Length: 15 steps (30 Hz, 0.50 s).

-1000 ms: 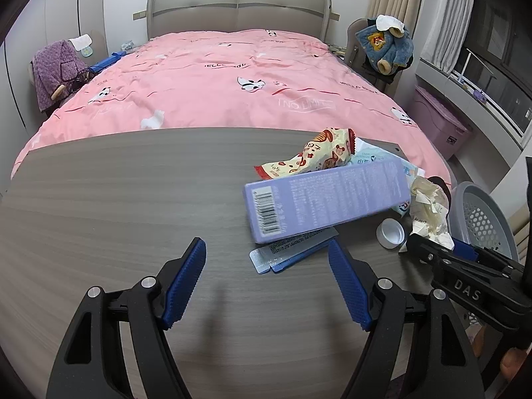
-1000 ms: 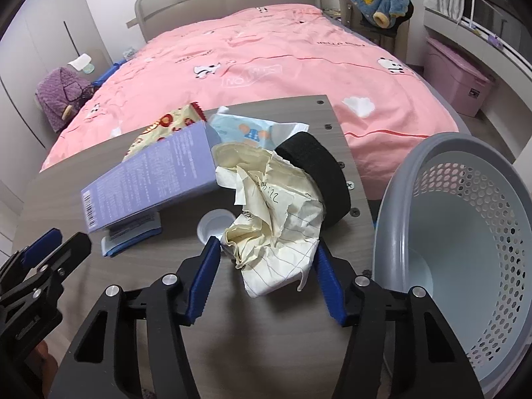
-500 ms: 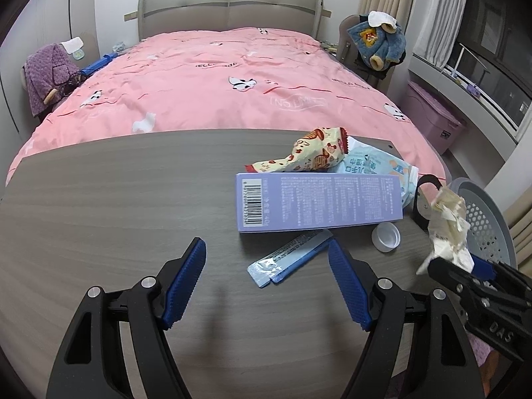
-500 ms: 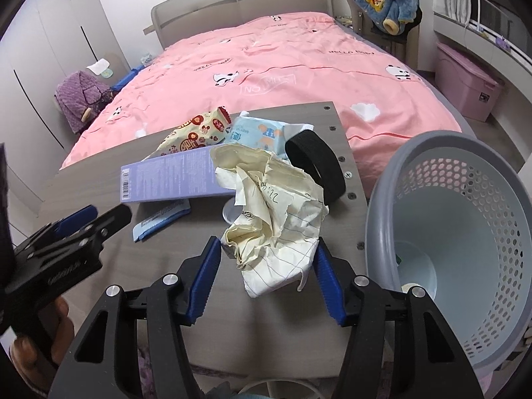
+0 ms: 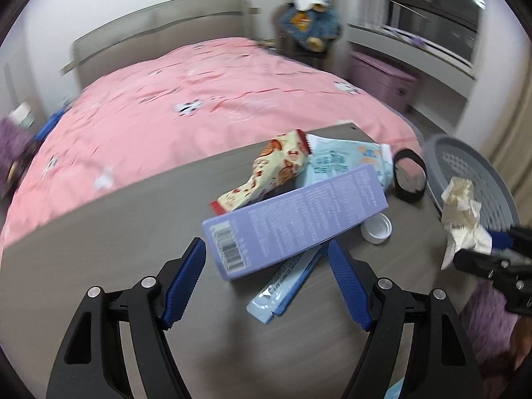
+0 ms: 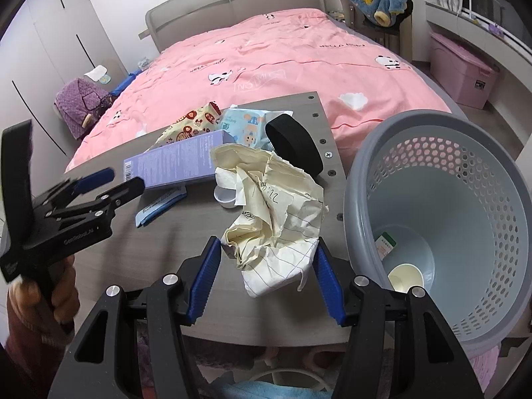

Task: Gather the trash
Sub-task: 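Hold the crumpled paper in the right tool while the left tool grasps the lavender toothpaste box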

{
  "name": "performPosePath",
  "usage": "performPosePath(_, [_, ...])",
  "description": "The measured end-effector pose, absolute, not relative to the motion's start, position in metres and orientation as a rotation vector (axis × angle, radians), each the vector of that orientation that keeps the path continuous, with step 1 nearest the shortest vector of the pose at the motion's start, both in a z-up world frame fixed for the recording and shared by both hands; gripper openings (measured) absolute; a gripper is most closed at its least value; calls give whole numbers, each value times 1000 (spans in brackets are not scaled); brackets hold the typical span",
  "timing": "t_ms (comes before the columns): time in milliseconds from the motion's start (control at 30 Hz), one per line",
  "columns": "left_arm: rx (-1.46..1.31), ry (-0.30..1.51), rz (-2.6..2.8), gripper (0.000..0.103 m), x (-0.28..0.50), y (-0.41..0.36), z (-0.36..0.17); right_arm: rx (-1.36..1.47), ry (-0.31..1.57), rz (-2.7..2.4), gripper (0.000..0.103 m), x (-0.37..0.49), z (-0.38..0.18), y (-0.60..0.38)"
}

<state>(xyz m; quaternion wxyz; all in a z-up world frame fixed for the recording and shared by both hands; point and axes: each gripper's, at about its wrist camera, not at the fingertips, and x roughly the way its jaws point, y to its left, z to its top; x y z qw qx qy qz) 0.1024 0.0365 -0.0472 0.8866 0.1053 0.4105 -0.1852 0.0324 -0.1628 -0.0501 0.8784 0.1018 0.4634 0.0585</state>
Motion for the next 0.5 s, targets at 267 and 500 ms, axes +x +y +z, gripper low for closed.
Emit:
performPosePath(267, [370, 793, -549, 73, 114, 35, -43, 240, 970, 125, 55, 32, -50, -167])
performPosePath(500, [411, 804, -655, 73, 128, 31, -50, 242, 971, 130, 55, 31, -49, -168])
